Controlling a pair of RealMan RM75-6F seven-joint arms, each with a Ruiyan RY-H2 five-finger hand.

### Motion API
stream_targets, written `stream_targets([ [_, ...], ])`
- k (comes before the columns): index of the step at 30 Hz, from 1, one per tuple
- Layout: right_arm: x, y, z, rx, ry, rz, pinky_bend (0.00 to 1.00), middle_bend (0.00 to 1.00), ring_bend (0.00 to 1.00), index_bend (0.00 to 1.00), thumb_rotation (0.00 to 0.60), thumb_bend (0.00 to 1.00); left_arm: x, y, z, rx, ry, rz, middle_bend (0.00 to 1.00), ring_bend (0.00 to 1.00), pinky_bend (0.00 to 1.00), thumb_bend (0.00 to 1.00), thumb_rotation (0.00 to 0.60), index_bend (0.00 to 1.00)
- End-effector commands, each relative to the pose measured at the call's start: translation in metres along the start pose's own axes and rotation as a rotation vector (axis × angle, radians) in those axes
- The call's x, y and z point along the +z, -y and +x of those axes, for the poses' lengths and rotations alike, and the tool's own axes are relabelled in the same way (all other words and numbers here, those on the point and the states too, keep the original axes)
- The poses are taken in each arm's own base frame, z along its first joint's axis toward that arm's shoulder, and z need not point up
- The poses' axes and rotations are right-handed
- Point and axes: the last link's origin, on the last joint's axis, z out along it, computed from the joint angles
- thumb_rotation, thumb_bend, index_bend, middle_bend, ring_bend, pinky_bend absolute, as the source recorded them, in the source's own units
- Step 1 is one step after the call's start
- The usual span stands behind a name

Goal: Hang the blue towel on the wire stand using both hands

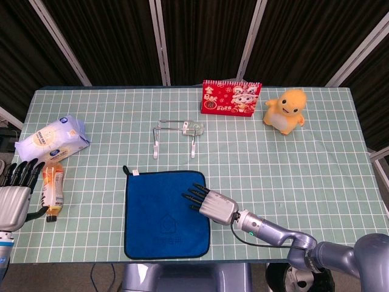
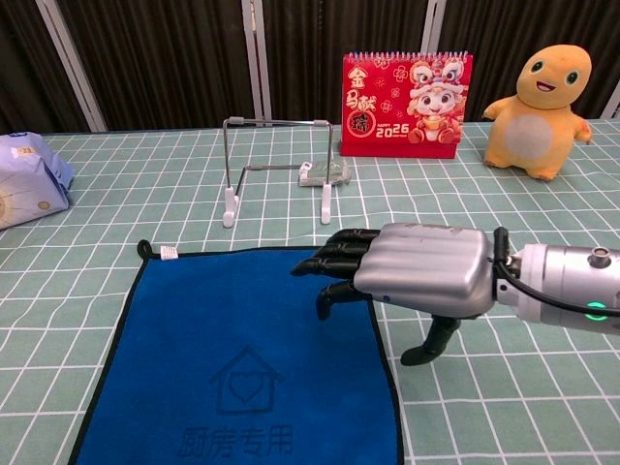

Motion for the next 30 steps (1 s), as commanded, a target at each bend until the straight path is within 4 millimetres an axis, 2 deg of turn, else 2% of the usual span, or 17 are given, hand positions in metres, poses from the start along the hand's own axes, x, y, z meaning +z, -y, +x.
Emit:
stream_targets([
  [1,0.009,0.004,0.0,-0.004,0.003,0.003,0.0,0.0,0.0,0.25,0.6,0.2,0.0,0.001,0.0,0.0,0.0,0.002,0.0,0.0,0.0,0.01,0.6,0.0],
  [16,0.023,0.011,-0.006,-0.006,0.016,0.003,0.0,0.0,0.0,0.25,0.6,0.2,0.0,0.004,0.001,-0.012,0.004,0.007,0.0,0.0,0.0,0.01,0.6,0.0],
  [30,0.036,0.0,-0.003,-0.071,0.01,-0.013,0.0,0.0,0.0,0.26,0.6,0.19,0.0,0.004,0.001,-0.013,0.009,0.005,0.0,0.0,0.0,0.01,0.6,0.0],
])
